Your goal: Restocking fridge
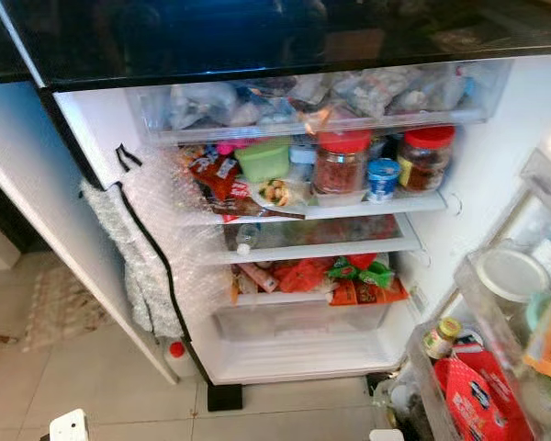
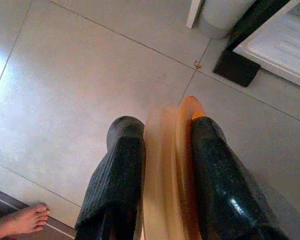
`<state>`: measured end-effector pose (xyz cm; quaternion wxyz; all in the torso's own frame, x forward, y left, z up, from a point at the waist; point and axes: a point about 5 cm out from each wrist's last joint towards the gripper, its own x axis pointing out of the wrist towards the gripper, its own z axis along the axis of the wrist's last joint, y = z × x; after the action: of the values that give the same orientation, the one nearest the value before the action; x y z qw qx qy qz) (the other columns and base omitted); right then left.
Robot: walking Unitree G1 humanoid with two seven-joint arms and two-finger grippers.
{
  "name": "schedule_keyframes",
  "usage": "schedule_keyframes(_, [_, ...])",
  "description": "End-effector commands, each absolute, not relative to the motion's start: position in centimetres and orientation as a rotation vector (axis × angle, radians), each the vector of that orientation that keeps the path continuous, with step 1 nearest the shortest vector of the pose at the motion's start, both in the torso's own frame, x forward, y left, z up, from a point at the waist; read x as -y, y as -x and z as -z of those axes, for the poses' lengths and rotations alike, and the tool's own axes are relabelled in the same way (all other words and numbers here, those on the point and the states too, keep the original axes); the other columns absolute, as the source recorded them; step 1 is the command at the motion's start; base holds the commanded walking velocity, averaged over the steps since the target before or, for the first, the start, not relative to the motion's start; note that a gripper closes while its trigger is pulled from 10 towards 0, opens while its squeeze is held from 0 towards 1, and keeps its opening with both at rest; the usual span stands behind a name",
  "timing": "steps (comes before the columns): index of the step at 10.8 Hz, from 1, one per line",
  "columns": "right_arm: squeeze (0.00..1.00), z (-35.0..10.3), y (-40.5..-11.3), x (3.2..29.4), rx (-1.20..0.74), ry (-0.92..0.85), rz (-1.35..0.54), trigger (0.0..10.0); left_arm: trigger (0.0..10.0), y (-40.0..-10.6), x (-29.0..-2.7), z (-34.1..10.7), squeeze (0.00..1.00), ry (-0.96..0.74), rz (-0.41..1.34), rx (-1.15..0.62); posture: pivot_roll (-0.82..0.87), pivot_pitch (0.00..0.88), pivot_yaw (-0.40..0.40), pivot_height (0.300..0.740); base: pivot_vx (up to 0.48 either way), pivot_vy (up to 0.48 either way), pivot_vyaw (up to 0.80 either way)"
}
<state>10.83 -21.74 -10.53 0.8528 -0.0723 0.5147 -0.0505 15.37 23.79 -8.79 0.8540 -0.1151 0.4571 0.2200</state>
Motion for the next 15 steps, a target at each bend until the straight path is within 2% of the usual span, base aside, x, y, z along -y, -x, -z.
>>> schedule_keyframes(1, [0.0, 10.69, -10.29, 21.86, -1.11, 0.184, 0.12, 10.0, 10.0, -15.16, -24.17, 8.78, 0.0, 0.241, -0.468, -0.965, -0.11, 0.0, 0.055, 0.74, 0.0, 0.0, 0.0])
schedule_keyframes(8, [0.0, 10.63, -10.2, 22.34, -1.128, 0.324, 0.16, 10.0, 10.0, -15.16, -24.17, 8.78, 0.0, 0.246, -0.469, -0.962, -0.11, 0.0, 0.055, 0.74, 0.0, 0.0, 0.0])
schedule_keyframes(15, [0.0, 10.63, -10.25, 22.31, -1.134, 0.364, 0.166, 10.0, 10.0, -15.41, -24.23, 8.65, 0.0, 0.247, -0.465, -0.952, -0.11, 0.0, 0.061, 0.74, 0.0, 0.0, 0.0])
